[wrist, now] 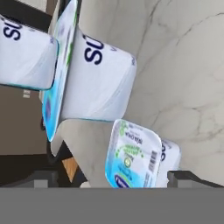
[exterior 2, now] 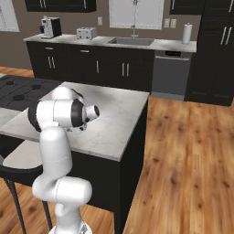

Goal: Stack the yogurt containers by placing the smaller containers on top of the larger containers.

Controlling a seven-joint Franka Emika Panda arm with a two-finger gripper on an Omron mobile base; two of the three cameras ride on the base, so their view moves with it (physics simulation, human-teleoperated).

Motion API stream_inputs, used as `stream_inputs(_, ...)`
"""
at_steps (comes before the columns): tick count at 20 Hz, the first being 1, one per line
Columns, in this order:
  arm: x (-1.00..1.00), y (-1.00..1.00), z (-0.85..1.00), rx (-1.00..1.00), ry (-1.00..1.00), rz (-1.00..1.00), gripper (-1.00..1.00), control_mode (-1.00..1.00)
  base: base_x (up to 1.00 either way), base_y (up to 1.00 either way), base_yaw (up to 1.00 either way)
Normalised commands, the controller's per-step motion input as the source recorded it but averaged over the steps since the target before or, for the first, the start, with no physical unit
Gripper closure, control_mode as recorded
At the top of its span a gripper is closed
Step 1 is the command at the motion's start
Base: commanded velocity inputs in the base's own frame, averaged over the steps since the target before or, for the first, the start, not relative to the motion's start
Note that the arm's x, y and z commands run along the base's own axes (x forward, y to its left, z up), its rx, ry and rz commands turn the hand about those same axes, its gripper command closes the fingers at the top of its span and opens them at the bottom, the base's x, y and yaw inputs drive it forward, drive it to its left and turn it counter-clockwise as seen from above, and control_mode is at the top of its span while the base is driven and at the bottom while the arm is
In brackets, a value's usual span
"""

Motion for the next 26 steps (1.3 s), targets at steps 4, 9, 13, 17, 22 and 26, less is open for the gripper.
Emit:
stream_inputs(4,0.17,0.00,-0.42,-0.05,0.00,0.00,-1.00,-1.00,0.00,0.00,0.00)
stream_inputs(9,0.18,0.00,-0.49,-0.05,0.00,0.00,-1.00,-1.00,0.00,0.00,0.00)
stream_inputs(13,0.21,0.00,-0.53,-0.05,0.00,0.00,-1.00,-1.00,0.00,0.00,0.00)
stream_inputs(17,0.23,-0.01,-0.50,-0.04,0.00,0.00,-1.00,-1.00,0.00,0.00,0.00)
stream_inputs(22,0.17,-0.07,-0.46,-0.02,0.00,0.00,-1.00,-1.00,0.00,0.00,0.00)
stream_inputs(26,0.04,-0.12,-0.42,-0.01,0.00,0.00,-1.00,-1.00,0.00,0.00,0.00)
